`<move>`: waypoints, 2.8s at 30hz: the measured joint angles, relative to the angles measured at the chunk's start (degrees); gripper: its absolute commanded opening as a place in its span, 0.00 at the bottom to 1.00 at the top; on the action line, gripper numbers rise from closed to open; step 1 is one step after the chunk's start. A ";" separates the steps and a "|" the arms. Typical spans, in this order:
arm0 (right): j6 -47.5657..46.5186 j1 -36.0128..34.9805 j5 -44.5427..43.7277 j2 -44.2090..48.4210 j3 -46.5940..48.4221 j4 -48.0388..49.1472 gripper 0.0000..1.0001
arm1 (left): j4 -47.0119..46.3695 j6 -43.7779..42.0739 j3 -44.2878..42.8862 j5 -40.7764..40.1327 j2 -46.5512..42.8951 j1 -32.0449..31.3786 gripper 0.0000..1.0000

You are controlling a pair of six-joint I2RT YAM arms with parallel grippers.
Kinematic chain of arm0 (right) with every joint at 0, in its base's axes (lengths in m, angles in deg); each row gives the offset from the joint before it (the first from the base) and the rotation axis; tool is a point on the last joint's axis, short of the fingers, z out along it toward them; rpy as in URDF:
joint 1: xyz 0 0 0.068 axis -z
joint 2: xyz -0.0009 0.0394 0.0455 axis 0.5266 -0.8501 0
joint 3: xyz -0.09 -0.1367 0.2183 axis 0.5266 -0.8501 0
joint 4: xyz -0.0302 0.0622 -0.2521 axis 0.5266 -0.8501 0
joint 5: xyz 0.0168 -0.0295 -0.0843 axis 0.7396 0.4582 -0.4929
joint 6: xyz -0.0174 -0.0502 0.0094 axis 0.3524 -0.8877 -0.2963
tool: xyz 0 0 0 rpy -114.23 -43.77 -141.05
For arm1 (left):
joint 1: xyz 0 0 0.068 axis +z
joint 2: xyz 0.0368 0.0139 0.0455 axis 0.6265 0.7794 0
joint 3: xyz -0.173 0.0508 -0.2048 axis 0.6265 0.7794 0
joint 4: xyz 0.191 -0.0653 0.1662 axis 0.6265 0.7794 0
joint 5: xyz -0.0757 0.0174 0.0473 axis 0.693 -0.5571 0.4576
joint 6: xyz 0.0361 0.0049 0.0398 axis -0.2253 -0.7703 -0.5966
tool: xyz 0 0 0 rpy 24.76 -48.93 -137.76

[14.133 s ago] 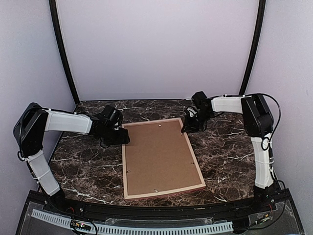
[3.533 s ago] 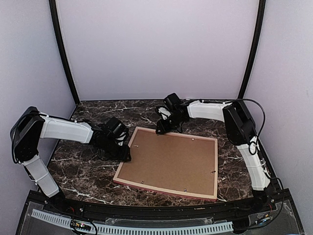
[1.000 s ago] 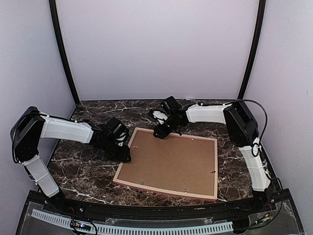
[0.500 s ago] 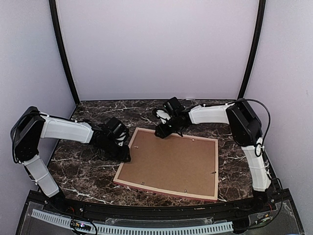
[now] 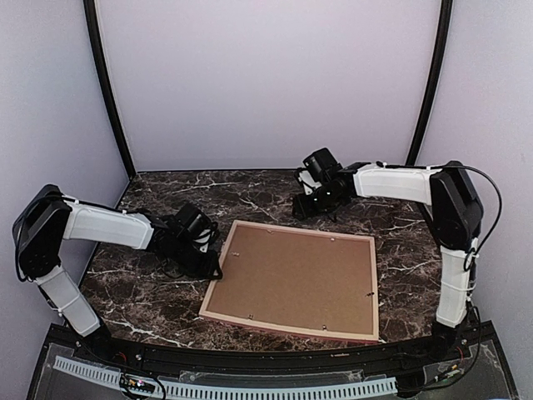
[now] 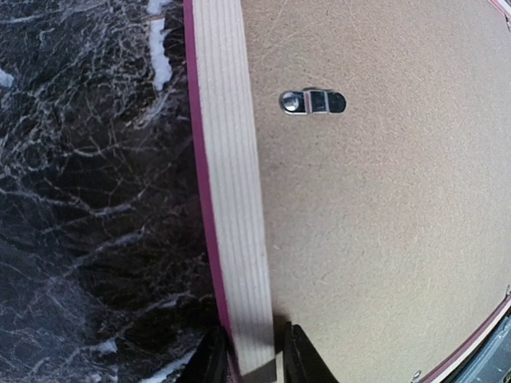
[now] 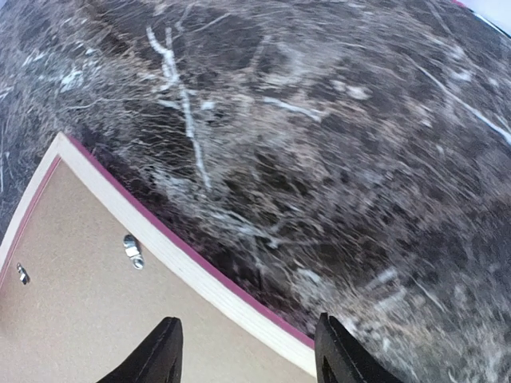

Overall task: Put the photo into the frame
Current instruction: Press the fastener onto the backboard, then adjust the photo frame at the center of the board.

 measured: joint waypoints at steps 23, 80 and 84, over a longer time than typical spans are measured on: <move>24.41 0.00 -4.07 37.51 -45.99 -11.32 0.53 | -0.85 1.81 11.54 -1.60 -24.00 -4.02 0.52; 26.93 -0.72 4.09 42.01 -50.25 -18.88 0.36 | -0.74 0.35 2.12 -8.90 -3.06 -4.02 0.53; 26.45 -0.72 4.09 41.99 -49.86 -20.22 0.42 | -1.70 0.85 2.12 -8.81 -2.21 -4.02 0.50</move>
